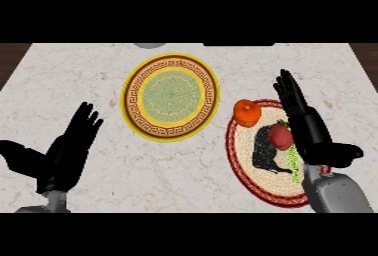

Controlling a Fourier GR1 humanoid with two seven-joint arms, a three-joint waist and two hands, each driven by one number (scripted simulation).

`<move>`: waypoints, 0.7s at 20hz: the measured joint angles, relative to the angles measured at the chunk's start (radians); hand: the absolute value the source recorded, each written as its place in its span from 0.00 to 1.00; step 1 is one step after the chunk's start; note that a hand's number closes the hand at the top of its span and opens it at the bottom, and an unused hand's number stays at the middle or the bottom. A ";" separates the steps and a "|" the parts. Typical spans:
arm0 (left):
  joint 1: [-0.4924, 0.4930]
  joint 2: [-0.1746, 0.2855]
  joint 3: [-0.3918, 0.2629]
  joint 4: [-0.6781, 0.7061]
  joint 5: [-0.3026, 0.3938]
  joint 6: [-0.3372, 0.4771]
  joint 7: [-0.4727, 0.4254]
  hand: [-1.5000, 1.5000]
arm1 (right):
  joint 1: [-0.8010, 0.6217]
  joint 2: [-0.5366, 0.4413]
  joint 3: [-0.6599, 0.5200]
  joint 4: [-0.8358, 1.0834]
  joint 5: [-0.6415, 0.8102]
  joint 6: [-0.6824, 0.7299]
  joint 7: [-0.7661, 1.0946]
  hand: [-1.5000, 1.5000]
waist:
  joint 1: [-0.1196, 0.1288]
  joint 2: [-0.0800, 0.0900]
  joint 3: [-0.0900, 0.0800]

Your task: Pick the bell pepper from the placemat and place it in the plate

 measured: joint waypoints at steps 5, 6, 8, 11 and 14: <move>-0.063 0.073 0.002 0.011 -0.098 0.007 -0.014 0.50 | -0.090 0.080 -0.133 0.043 0.055 -0.261 0.050 0.00 | -0.018 -0.001 -0.013; -0.075 0.093 0.001 0.015 -0.124 0.007 -0.021 0.50 | -0.103 0.097 -0.169 0.048 0.069 -0.331 0.053 0.00 | -0.026 -0.001 -0.014; -0.086 0.114 -0.001 0.013 -0.148 0.003 -0.028 0.50 | -0.067 -0.003 -0.153 0.116 0.193 -0.348 0.082 1.00 | -0.033 0.015 -0.033; -0.108 0.139 -0.016 0.021 -0.182 -0.008 -0.033 0.50 | -0.052 -0.029 -0.167 0.206 0.342 -0.493 0.168 0.00 | -0.031 0.019 -0.033; -0.144 0.145 -0.033 0.054 -0.217 -0.013 -0.040 0.50 | -0.076 0.079 -0.167 0.286 0.452 -0.700 0.226 0.00 | -0.017 0.015 -0.027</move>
